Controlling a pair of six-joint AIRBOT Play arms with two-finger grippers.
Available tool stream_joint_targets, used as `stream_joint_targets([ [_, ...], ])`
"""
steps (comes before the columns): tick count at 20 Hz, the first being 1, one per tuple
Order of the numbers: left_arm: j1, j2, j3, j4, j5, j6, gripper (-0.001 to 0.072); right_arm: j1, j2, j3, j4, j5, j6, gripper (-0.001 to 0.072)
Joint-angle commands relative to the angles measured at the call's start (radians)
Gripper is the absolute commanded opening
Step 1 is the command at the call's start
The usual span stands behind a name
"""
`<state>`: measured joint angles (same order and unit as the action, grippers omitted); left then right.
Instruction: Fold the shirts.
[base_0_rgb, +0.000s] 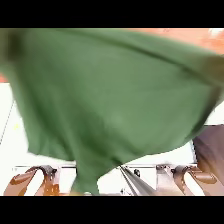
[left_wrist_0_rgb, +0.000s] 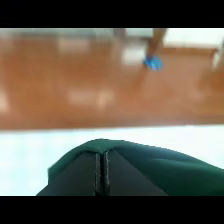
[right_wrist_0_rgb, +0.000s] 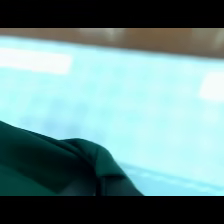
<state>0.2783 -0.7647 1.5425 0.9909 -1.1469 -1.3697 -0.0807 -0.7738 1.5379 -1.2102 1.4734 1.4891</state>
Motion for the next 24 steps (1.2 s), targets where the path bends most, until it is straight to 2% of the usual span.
stream_joint_targets([
  [1, -0.051, -0.155, -0.147, -0.012, 0.093, 0.006, 0.0032, 0.000, -0.183, -0.120, 0.013, -0.148, -0.028, 0.0016],
  [6, -0.174, -0.434, -0.148, -0.012, 0.278, -0.015, 0.0033, 0.000, -0.569, -0.042, 0.163, -0.350, -0.050, 0.0016],
  [10, -0.240, -0.609, -0.148, -0.034, 0.373, -0.068, 0.0033, 0.003, -0.885, 0.185, 0.357, -0.371, -0.050, 0.0016],
  [12, -0.256, -0.671, -0.148, -0.073, 0.365, -0.068, 0.0038, -0.002, -1.011, 0.289, 0.436, -0.373, 0.003, 0.0025],
  [13, -0.261, -0.694, -0.148, -0.100, 0.352, -0.068, 0.0139, -0.010, -1.057, 0.327, 0.463, -0.365, 0.023, 0.0275],
  [14, -0.262, -0.704, -0.148, -0.105, 0.325, -0.056, 0.0452, -0.025, -1.086, 0.350, 0.492, -0.345, 0.023, 0.0563],
  [15, -0.256, -0.706, -0.148, -0.098, 0.283, -0.028, 0.0696, -0.051, -1.101, 0.360, 0.522, -0.307, 0.021, 0.0630],
  [18, -0.166, -0.703, -0.118, -0.002, -0.047, -0.003, 0.0700, -0.179, -1.083, 0.362, 0.515, -0.101, -0.017, 0.0630],
  [20, -0.088, -0.687, -0.146, 0.031, -0.245, 0.024, 0.0700, -0.254, -1.042, 0.358, 0.391, 0.066, -0.084, 0.0631],
  [22, -0.015, -0.621, -0.279, 0.039, -0.264, 0.024, 0.0700, -0.307, -0.948, 0.272, 0.144, 0.092, -0.084, 0.0630],
  [24, 0.055, -0.527, -0.499, 0.032, -0.208, 0.004, 0.0700, -0.373, -0.821, 0.079, 0.018, 0.018, -0.084, 0.0630],
])
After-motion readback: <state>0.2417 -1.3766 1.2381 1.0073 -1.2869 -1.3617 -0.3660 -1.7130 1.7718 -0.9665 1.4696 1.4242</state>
